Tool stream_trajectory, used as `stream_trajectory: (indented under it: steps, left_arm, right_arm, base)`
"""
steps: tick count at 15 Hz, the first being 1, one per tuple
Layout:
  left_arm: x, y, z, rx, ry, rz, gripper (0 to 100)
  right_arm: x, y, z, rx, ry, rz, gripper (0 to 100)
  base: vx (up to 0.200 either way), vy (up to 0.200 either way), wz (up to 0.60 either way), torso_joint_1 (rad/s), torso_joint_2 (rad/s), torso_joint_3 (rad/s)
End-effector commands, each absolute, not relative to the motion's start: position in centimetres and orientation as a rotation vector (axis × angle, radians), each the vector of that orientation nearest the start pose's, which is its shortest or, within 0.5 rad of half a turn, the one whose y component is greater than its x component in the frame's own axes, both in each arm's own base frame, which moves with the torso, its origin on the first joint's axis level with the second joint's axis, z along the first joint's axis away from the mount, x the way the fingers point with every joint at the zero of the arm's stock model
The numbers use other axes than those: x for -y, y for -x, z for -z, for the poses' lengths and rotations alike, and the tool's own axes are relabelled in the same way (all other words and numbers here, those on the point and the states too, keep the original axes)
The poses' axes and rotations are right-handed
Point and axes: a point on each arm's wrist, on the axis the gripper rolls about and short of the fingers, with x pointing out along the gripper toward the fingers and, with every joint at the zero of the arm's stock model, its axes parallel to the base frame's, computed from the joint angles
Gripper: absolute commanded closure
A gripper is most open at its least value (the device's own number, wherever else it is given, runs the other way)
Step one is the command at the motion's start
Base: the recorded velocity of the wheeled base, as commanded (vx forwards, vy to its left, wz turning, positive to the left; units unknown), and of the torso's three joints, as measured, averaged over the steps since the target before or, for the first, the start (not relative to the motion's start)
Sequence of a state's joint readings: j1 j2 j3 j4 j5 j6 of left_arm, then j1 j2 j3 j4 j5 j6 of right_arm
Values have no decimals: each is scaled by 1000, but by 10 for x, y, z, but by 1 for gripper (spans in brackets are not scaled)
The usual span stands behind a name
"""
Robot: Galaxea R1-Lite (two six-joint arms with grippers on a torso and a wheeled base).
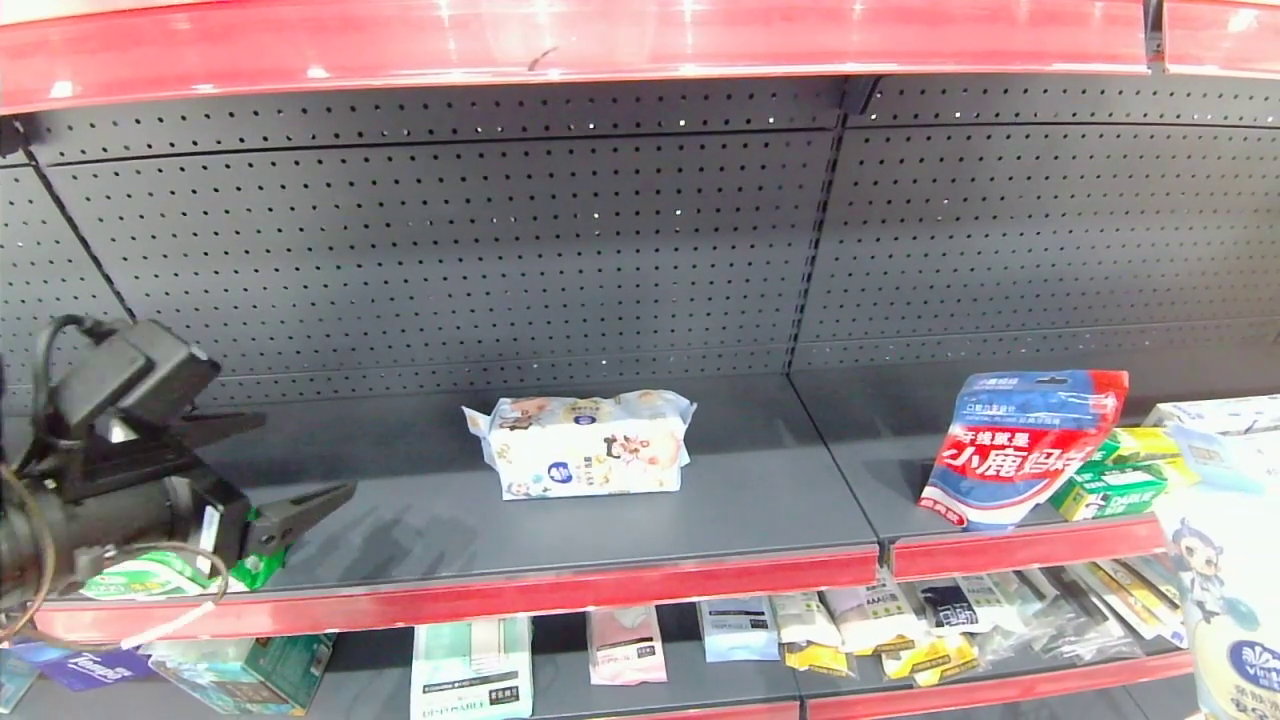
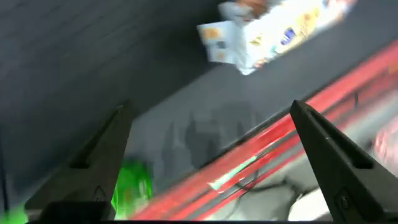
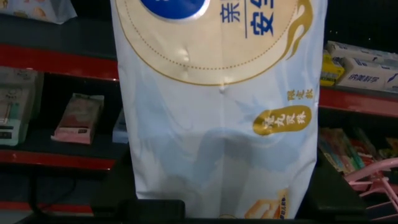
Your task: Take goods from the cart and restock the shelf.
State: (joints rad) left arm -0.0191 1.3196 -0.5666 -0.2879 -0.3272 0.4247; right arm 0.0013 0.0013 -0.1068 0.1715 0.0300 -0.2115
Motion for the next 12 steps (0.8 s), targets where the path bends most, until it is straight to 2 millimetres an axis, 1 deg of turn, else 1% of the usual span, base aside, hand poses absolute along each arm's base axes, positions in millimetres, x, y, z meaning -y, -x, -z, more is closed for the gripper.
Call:
stream_trajectory:
  steps: [1, 2, 3, 4, 7, 9, 11, 12]
  left_arm:
    - [19, -257, -157, -438, -426, 612, 0]
    - [24, -273, -155, -430, -452, 649, 0]
    - [24, -273, -155, -430, -452, 649, 0]
    - [35, -291, -150, -429, -472, 695, 0]
    - [62, -314, -142, -490, -484, 805, 0]
    - [66, -332, -134, -493, -534, 853, 0]
    - [69, -342, -134, -502, -540, 878, 0]
    - [73, -354, -132, -518, -547, 891, 0]
  right_arm:
    - [-1, 32, -87, -61, 214, -39, 100]
    - [-1, 32, -87, -62, 217, -39, 100]
    - [-1, 32, -87, -62, 217, -39, 100]
    - [-1, 32, -87, -61, 218, -39, 100]
    - [-1, 32, -87, -59, 218, -39, 100]
    - [-1, 32, -87, -59, 218, -39, 100]
    - [-1, 32, -87, -59, 218, -37, 100]
    - [-1, 32, -87, -59, 220, -37, 100]
  base:
    - [0, 0, 0, 0, 0, 0]
    - [0, 0, 0, 0, 0, 0]
    - [0, 0, 0, 0, 0, 0]
    - [0, 0, 0, 0, 0, 0]
    - [0, 0, 0, 0, 0, 0]
    - [0, 0, 0, 0, 0, 0]
    - [0, 0, 0, 0, 0, 0]
    - [0, 0, 0, 0, 0, 0]
